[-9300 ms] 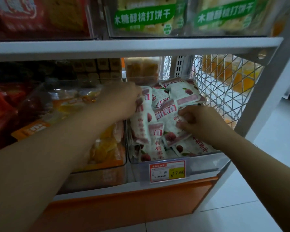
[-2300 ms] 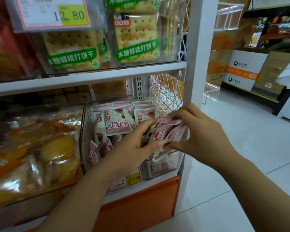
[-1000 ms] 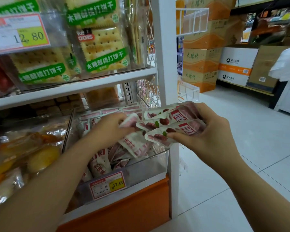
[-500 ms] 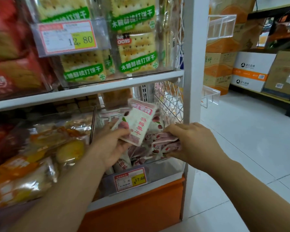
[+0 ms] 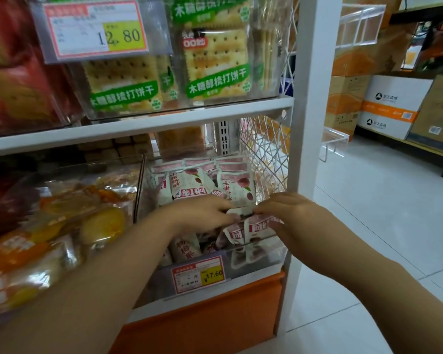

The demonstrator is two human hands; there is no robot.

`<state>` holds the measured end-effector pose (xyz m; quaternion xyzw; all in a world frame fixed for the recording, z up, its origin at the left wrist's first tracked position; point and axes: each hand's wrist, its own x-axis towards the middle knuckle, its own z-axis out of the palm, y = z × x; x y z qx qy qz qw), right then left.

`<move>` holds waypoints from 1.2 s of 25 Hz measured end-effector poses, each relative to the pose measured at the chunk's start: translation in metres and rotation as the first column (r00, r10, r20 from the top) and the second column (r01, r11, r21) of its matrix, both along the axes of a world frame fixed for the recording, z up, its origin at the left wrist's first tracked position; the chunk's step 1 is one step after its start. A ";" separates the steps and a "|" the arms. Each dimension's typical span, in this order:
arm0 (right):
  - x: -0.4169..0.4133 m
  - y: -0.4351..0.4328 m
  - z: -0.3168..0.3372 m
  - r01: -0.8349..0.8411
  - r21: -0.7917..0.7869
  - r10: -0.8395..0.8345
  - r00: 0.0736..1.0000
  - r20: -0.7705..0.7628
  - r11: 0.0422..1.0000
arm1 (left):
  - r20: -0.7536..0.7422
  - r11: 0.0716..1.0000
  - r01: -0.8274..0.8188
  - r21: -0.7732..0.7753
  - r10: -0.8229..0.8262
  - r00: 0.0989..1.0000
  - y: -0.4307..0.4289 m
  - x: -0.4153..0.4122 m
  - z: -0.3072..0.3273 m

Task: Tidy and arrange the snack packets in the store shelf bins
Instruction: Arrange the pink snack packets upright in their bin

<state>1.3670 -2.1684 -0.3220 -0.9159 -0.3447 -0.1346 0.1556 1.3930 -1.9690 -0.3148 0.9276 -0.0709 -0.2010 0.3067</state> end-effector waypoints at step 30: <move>-0.002 0.004 -0.016 0.108 0.021 -0.107 0.993 -0.051 0.994 | 0.116 0.984 0.148 0.094 -0.159 0.981 0.009 0.012 -0.029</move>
